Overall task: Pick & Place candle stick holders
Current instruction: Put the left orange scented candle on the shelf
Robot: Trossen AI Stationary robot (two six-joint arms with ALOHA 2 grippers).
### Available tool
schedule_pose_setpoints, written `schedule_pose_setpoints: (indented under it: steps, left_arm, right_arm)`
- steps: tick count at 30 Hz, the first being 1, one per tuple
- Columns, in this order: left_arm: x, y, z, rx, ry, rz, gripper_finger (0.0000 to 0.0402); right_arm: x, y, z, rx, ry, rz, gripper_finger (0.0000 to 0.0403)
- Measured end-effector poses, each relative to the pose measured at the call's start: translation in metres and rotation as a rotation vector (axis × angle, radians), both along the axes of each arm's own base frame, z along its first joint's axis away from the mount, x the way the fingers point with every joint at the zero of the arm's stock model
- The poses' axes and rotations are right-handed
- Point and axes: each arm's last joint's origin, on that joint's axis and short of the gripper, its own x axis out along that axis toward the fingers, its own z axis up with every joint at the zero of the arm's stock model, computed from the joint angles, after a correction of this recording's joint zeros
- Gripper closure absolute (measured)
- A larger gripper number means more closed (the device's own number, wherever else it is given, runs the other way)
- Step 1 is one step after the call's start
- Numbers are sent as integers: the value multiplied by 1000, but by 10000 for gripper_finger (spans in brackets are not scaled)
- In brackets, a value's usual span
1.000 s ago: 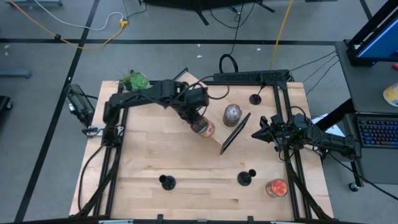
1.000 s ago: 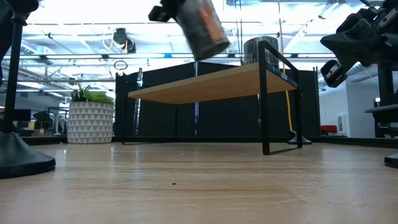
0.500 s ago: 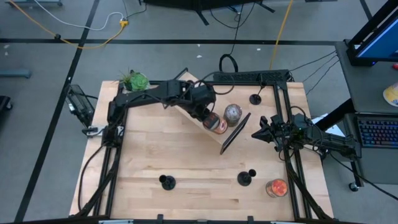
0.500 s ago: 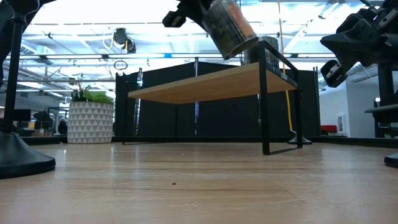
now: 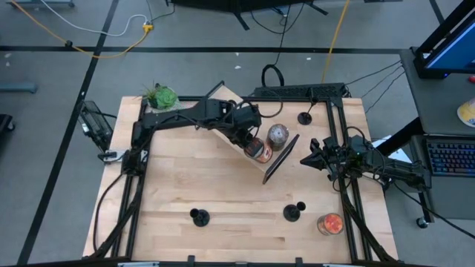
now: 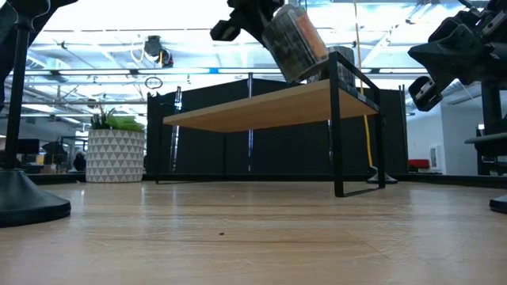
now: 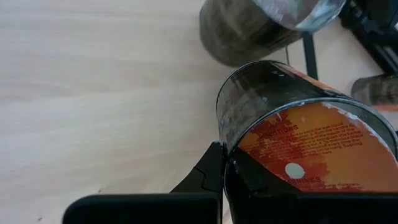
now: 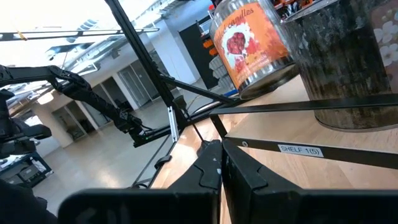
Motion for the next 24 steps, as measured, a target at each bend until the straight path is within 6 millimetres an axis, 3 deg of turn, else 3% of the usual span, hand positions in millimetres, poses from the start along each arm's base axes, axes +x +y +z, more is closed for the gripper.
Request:
schedule_pose_setpoints:
  steps: [9, 24]
  left_arm:
    - [7, 1, -10, 0, 24, -4, 402]
    - [11, 2, -9, 37, -14, -35, 382]
  right_arm:
    - [0, 0, 0, -1, -1, 0, 403]
    - [0, 0, 0, 1, -1, 0, 403]
